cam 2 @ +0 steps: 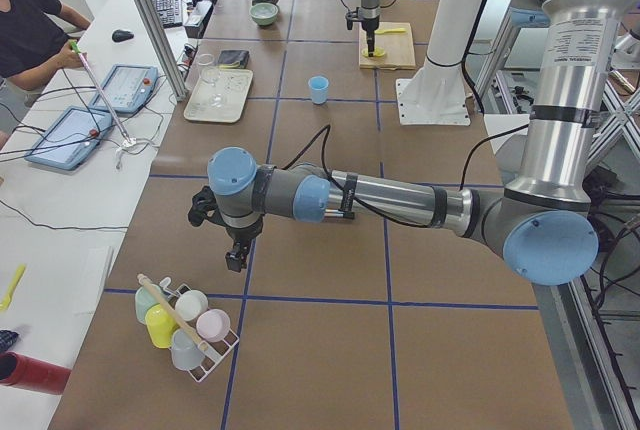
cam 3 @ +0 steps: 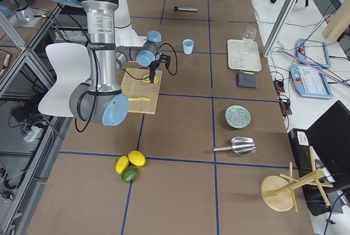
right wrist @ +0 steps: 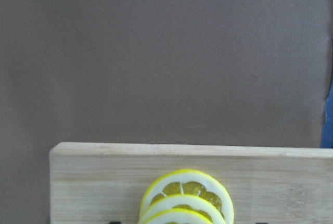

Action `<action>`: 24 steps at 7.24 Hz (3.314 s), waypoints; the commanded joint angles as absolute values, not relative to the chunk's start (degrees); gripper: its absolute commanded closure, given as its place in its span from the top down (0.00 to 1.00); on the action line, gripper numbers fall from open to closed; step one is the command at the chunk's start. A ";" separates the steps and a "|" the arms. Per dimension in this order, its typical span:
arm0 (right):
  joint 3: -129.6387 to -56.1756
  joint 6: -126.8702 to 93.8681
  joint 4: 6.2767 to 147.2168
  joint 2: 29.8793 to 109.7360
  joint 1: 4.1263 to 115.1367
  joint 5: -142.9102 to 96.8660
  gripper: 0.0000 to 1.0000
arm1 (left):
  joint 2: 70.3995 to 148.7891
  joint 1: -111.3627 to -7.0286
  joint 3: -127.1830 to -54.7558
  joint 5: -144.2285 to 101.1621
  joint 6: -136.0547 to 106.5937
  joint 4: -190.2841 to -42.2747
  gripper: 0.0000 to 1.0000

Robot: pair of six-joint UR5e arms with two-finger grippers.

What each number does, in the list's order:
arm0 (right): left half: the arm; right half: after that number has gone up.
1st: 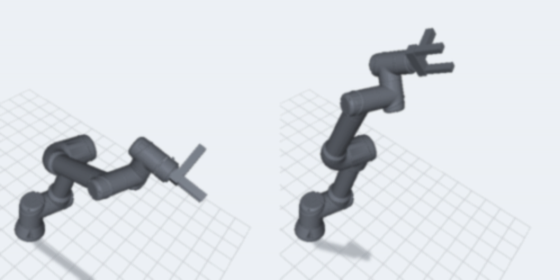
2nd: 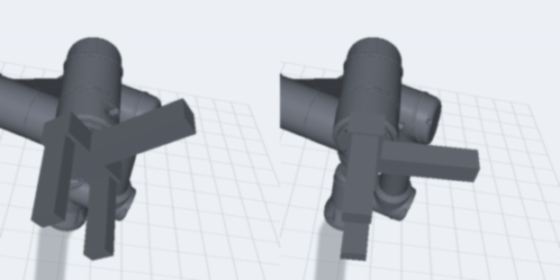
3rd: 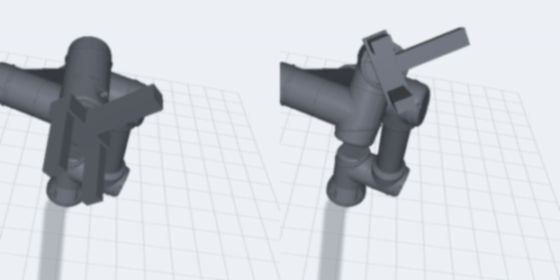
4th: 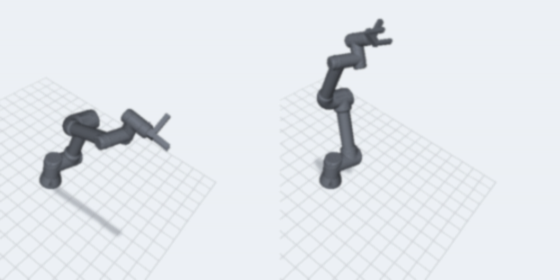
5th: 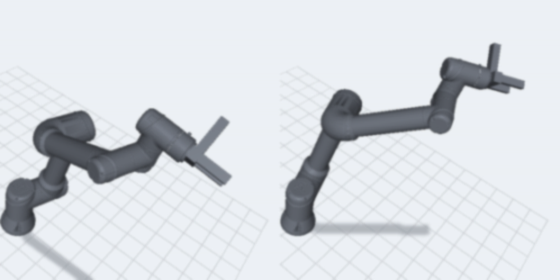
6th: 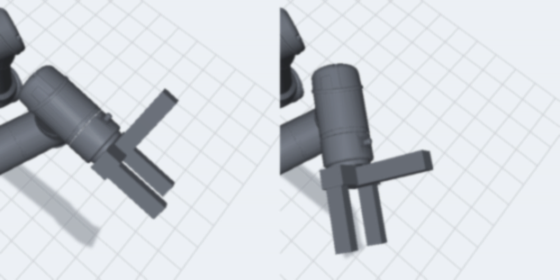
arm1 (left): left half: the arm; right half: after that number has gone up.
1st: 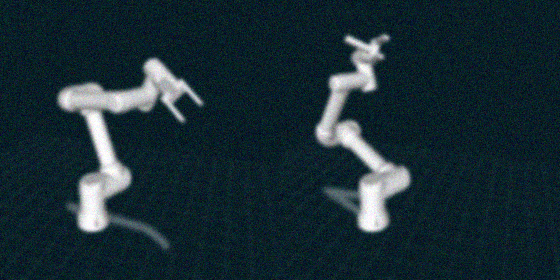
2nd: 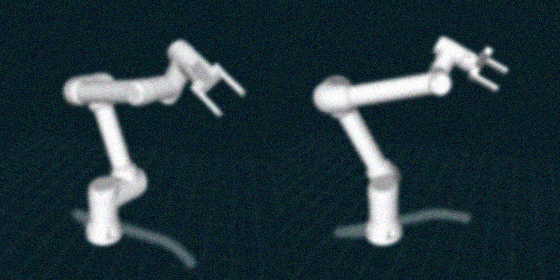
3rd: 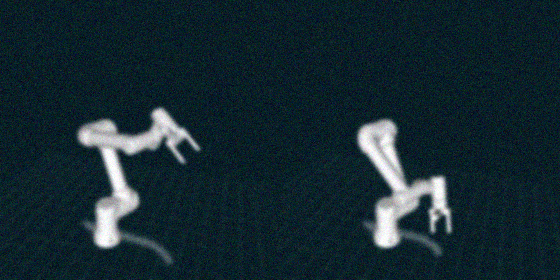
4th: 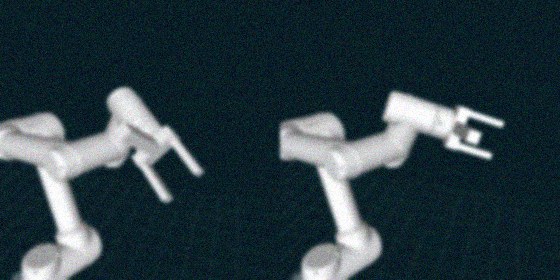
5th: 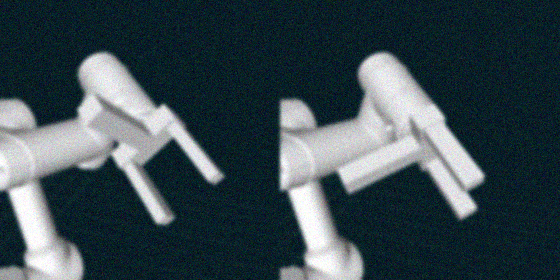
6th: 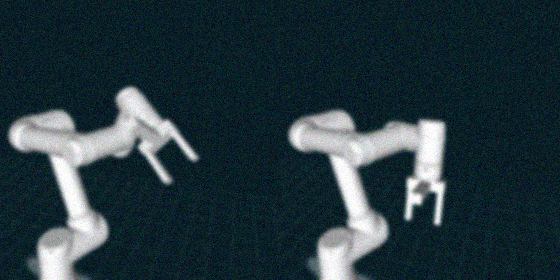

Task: Squeeze lemon into cup
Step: 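Grasp the top yellow lemon slice with the right gripper, then lift the lemon slice and carry it over the light-blue cup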

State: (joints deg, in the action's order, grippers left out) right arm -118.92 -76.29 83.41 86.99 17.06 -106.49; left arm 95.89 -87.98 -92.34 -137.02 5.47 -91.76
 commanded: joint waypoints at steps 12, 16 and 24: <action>-121.20 -78.40 83.67 87.10 17.58 -107.14 0.20 | 95.80 -88.15 -92.99 -137.11 5.54 -91.67 1.00; -125.78 -78.40 91.66 83.08 20.12 -107.49 0.24 | 94.13 -88.24 -95.45 -137.02 5.54 -91.49 1.00; -100.33 -91.97 91.83 48.00 31.90 -110.92 0.25 | 94.22 -88.15 -96.06 -137.02 5.45 -91.58 1.00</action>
